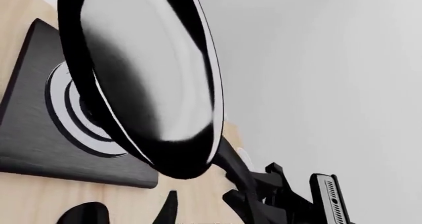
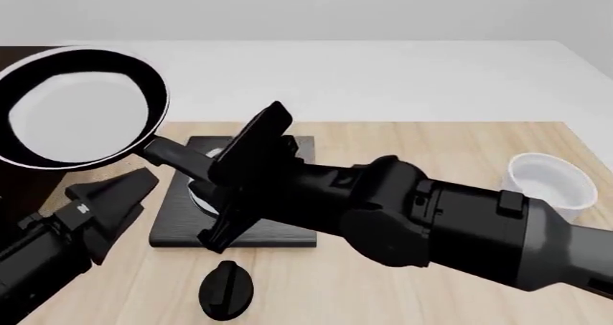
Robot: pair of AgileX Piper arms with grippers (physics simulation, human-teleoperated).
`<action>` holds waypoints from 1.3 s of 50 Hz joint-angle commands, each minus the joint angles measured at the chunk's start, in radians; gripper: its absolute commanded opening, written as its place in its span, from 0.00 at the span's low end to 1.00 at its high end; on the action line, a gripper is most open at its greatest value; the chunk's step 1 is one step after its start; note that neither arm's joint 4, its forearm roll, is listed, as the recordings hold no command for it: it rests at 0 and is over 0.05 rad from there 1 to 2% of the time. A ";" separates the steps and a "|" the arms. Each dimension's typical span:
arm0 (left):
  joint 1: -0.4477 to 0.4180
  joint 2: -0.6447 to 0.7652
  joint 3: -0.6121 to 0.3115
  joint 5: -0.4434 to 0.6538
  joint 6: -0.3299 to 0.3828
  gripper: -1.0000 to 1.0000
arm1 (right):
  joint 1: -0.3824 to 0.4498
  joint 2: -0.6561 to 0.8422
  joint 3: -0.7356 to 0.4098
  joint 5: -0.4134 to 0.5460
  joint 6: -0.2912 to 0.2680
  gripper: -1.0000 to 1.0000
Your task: Put the frying pan on the cabinet shelf.
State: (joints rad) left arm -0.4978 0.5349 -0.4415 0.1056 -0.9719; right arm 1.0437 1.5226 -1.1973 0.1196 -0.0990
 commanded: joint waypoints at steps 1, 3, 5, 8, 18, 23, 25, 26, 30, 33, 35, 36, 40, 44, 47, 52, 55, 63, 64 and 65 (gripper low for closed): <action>0.001 0.039 0.059 -0.064 -0.051 1.00 | -0.002 -0.026 -0.012 -0.026 0.001 0.00; 0.003 0.044 0.064 -0.073 -0.055 1.00 | -0.001 -0.025 -0.012 -0.029 -0.004 0.00; 0.005 0.047 0.067 -0.076 -0.060 1.00 | 0.001 -0.023 -0.012 -0.032 -0.005 0.00; 0.003 0.044 0.075 -0.085 -0.086 1.00 | 0.008 -0.018 -0.008 -0.037 -0.005 0.00; 0.005 0.039 0.072 -0.086 -0.107 1.00 | 0.016 -0.010 -0.001 -0.044 -0.004 0.00; 0.011 0.024 0.053 -0.065 -0.107 1.00 | 0.017 -0.006 0.001 -0.046 0.000 0.00; 0.014 0.020 0.048 -0.059 -0.108 1.00 | 0.017 -0.004 0.008 -0.054 0.000 0.00; 0.015 0.016 0.045 -0.056 -0.108 1.00 | 0.017 -0.004 0.010 -0.056 0.002 0.00; 0.012 0.010 0.043 -0.053 -0.116 1.00 | 0.021 -0.002 0.010 -0.058 0.002 0.00; 0.004 0.010 0.044 -0.053 -0.117 1.00 | 0.026 0.000 0.008 -0.060 0.000 0.00; -0.002 0.011 0.046 -0.054 -0.119 1.00 | 0.027 0.005 0.006 -0.063 -0.002 0.00; -0.004 0.011 0.047 -0.055 -0.121 1.00 | 0.028 0.009 0.004 -0.065 -0.002 0.00; -0.009 0.011 0.048 -0.056 -0.124 1.00 | 0.031 0.019 -0.006 -0.065 0.000 0.00; -0.006 0.013 0.048 -0.057 -0.122 1.00 | 0.034 0.020 -0.008 -0.070 -0.007 0.00; -0.004 0.013 0.049 -0.056 -0.121 1.00 | 0.033 0.018 -0.005 -0.075 -0.007 0.00; -0.005 0.018 0.053 -0.062 -0.122 1.00 | 0.050 0.019 -0.002 -0.075 -0.004 0.00; -0.008 0.017 0.051 -0.062 -0.121 1.00 | 0.057 0.025 0.002 -0.080 -0.004 0.00; -0.008 0.014 0.048 -0.061 -0.118 1.00 | 0.074 0.023 0.016 -0.086 -0.003 0.00; -0.007 0.016 0.049 -0.063 -0.118 1.00 | 0.076 0.023 0.018 -0.088 -0.002 0.00; -0.007 0.017 0.050 -0.064 -0.119 1.00 | 0.080 0.024 0.020 -0.088 0.002 0.00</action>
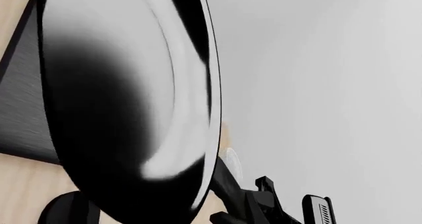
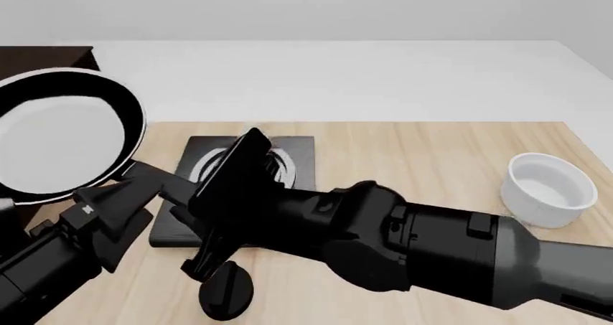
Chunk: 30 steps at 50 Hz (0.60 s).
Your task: Put the frying pan on the cabinet shelf.
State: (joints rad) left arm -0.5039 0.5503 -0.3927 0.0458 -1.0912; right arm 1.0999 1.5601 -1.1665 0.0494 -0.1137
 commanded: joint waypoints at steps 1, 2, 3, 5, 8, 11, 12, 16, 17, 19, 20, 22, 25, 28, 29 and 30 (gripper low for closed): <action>-0.003 0.003 0.001 -0.005 0.000 1.00 | 0.026 -0.013 -0.009 -0.020 0.014 0.00; -0.003 0.004 0.001 -0.006 0.001 1.00 | 0.027 -0.013 -0.007 -0.023 0.016 0.00; -0.002 0.004 0.001 -0.006 0.001 1.00 | 0.028 -0.013 -0.005 -0.025 0.016 0.00; -0.004 0.004 0.000 -0.005 0.002 1.00 | 0.031 -0.013 -0.002 -0.028 0.019 0.00; -0.001 0.005 0.000 -0.004 0.002 1.00 | 0.036 -0.014 0.005 -0.032 0.026 0.00; -0.001 0.005 0.000 -0.005 0.003 1.00 | 0.043 -0.016 0.014 -0.039 0.026 0.00; -0.001 0.006 0.001 -0.005 0.003 1.00 | 0.045 -0.018 0.016 -0.040 0.024 0.00; -0.001 0.009 0.003 -0.009 0.005 1.00 | 0.046 -0.025 0.023 -0.043 0.027 0.00; -0.001 0.011 0.006 -0.013 0.004 1.00 | 0.047 -0.027 0.027 -0.044 0.027 0.00; -0.001 0.012 0.006 -0.013 0.007 1.00 | 0.048 -0.028 0.030 -0.045 0.028 0.00; 0.000 0.013 0.005 -0.014 0.011 1.00 | 0.049 -0.029 0.032 -0.047 0.025 0.00; 0.001 0.016 0.009 -0.019 0.010 1.00 | 0.047 -0.033 0.035 -0.047 0.025 0.00; 0.005 0.022 0.006 -0.020 0.021 1.00 | 0.047 -0.038 0.042 -0.051 0.023 0.00; 0.014 0.033 -0.006 -0.012 0.049 1.00 | 0.048 -0.040 0.052 -0.058 0.025 0.00; 0.013 0.038 0.000 -0.019 0.048 1.00 | 0.046 -0.041 0.056 -0.062 0.025 0.00; 0.013 0.038 0.001 -0.020 0.047 1.00 | 0.046 -0.042 0.058 -0.063 0.025 0.00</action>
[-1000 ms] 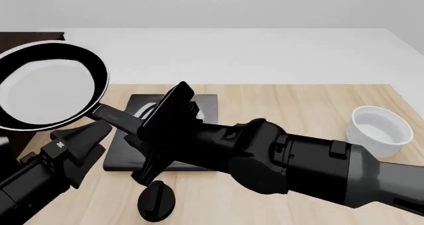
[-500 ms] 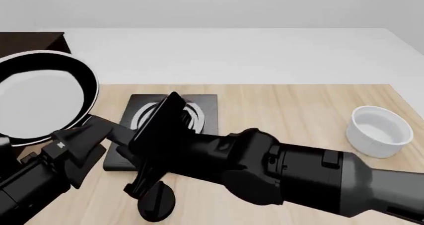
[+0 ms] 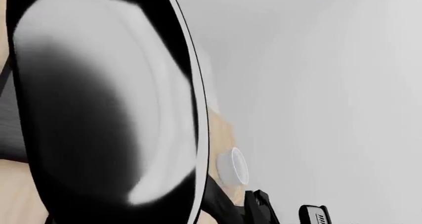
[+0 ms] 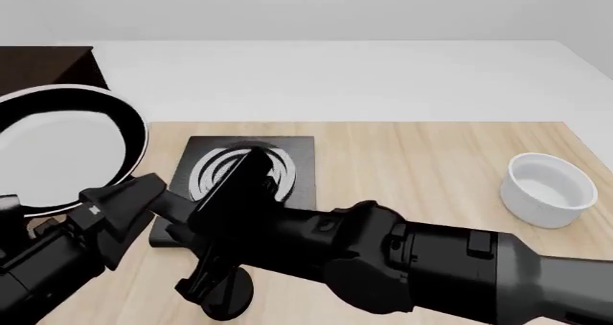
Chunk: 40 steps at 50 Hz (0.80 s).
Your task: Put the frying pan on the cabinet shelf.
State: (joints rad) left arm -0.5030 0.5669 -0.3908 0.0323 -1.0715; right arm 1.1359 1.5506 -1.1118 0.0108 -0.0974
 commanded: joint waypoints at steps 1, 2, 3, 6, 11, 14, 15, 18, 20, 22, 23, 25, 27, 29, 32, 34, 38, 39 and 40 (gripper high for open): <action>0.012 0.024 -0.005 -0.005 0.037 1.00 | 0.010 -0.033 0.006 -0.027 0.008 0.00; 0.013 0.025 -0.005 -0.005 0.039 1.00 | 0.010 -0.033 0.008 -0.028 0.008 0.00; 0.015 0.029 -0.005 -0.007 0.044 1.00 | 0.011 -0.033 0.008 -0.028 0.008 0.00; 0.021 0.039 0.003 -0.019 0.044 1.00 | 0.011 -0.032 0.009 -0.028 0.006 0.00; 0.023 0.042 0.020 -0.035 0.021 1.00 | 0.009 -0.033 0.011 -0.031 0.002 0.00; 0.028 0.049 0.031 -0.048 0.011 0.00 | 0.010 -0.033 0.013 -0.033 -0.003 0.00; 0.029 0.048 0.031 -0.048 0.012 0.00 | 0.011 -0.033 0.012 -0.032 -0.004 0.00; 0.027 0.046 0.033 -0.050 0.012 0.00 | 0.012 -0.035 0.013 -0.032 -0.006 0.00; 0.025 0.045 0.031 -0.049 0.016 0.00 | 0.013 -0.035 0.015 -0.036 -0.006 0.00; 0.028 0.045 0.033 -0.051 0.012 0.00 | 0.014 -0.034 0.017 -0.038 -0.007 0.00; 0.027 0.044 0.032 -0.051 0.013 0.00 | 0.013 -0.035 0.018 -0.040 -0.007 0.00; 0.027 0.043 0.029 -0.050 0.017 0.00 | 0.013 -0.036 0.018 -0.040 -0.008 0.00; 0.026 0.041 0.025 -0.046 0.022 0.00 | 0.013 -0.037 0.019 -0.041 -0.009 0.00; 0.028 0.040 0.024 -0.045 0.023 0.00 | 0.013 -0.037 0.020 -0.041 -0.009 0.00; 0.031 0.039 0.020 -0.045 0.027 0.00 | 0.012 -0.040 0.023 -0.043 -0.010 0.00; 0.035 0.039 0.019 -0.046 0.029 0.00 | 0.012 -0.041 0.025 -0.044 -0.009 0.00; 0.041 0.040 0.015 -0.048 0.034 0.00 | 0.007 -0.047 0.032 -0.051 -0.009 0.00; 0.043 0.038 0.012 -0.047 0.037 0.00 | 0.001 -0.044 0.032 -0.047 -0.009 0.00; 0.043 0.037 0.010 -0.047 0.039 0.00 | 0.001 -0.046 0.031 -0.044 -0.008 1.00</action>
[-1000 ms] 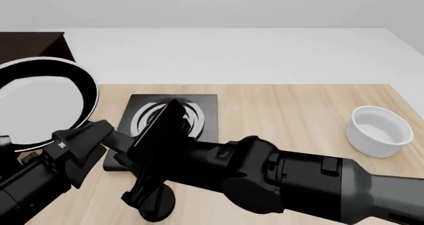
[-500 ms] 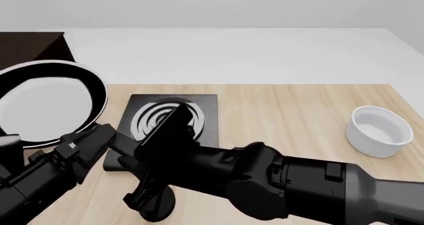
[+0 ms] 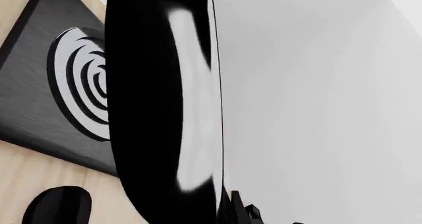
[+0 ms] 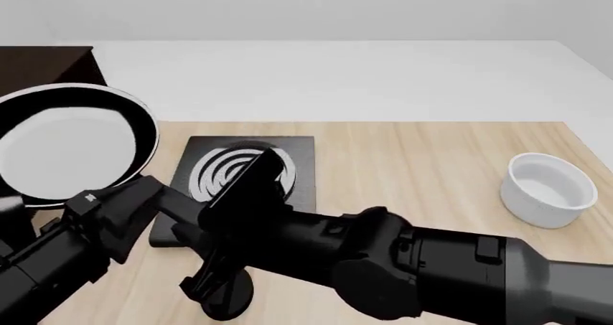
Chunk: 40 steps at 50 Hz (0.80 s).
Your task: Put the frying pan on the cabinet shelf.
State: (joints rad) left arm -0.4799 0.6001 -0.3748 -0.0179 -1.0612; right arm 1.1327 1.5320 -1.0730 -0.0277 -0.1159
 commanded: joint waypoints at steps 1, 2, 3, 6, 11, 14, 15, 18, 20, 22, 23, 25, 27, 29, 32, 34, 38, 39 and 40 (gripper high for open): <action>0.020 0.004 -0.005 0.003 0.027 0.00 | -0.001 -0.033 -0.004 -0.008 0.011 1.00; 0.020 0.004 -0.005 0.004 0.025 0.00 | 0.000 -0.031 -0.005 -0.006 0.011 1.00; 0.017 0.001 -0.009 0.007 0.026 0.00 | -0.011 -0.036 0.001 -0.012 0.006 1.00; 0.014 0.001 -0.011 0.007 0.029 0.00 | -0.016 -0.038 0.003 -0.014 0.006 1.00; 0.012 0.003 -0.013 0.005 0.033 0.00 | -0.030 -0.046 0.007 -0.015 0.006 1.00; 0.009 -0.001 -0.015 0.008 0.033 0.00 | -0.042 -0.053 0.013 -0.019 -0.006 1.00; 0.009 -0.001 -0.016 0.009 0.034 0.00 | -0.048 -0.054 0.013 -0.018 -0.007 1.00; 0.011 -0.003 -0.018 0.010 0.032 0.00 | -0.046 -0.057 0.012 -0.014 -0.007 1.00; 0.014 -0.004 -0.018 0.010 0.031 0.00 | -0.047 -0.062 0.014 -0.018 -0.011 1.00; 0.014 -0.004 -0.020 0.011 0.034 0.00 | -0.048 -0.062 0.013 -0.015 -0.005 1.00; 0.016 -0.003 -0.017 0.008 0.034 0.00 | -0.047 -0.066 0.013 -0.014 0.001 1.00; 0.020 -0.001 -0.015 0.003 0.034 0.00 | -0.049 -0.071 0.011 -0.009 0.008 1.00; 0.020 0.000 -0.020 0.008 0.040 0.00 | -0.045 -0.082 0.011 -0.007 0.008 1.00; 0.022 -0.002 -0.027 0.014 0.039 0.00 | -0.052 -0.094 0.013 -0.004 0.016 1.00; 0.033 0.005 -0.028 0.005 0.042 0.00 | -0.052 -0.106 0.022 -0.009 0.018 1.00; 0.039 0.015 -0.025 -0.006 0.043 0.00 | -0.060 -0.117 0.031 -0.013 0.021 1.00; 0.049 0.024 -0.029 -0.010 0.055 0.00 | -0.070 -0.141 0.040 -0.016 0.022 1.00; 0.053 0.028 -0.029 -0.012 0.061 0.00 | -0.074 -0.146 0.043 -0.015 0.026 1.00; 0.054 0.028 -0.027 -0.014 0.061 0.00 | -0.074 -0.147 0.044 -0.017 0.027 1.00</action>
State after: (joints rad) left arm -0.4454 0.6190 -0.3822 -0.0055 -1.0298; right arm 1.0756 1.4251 -1.0466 -0.0405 -0.1002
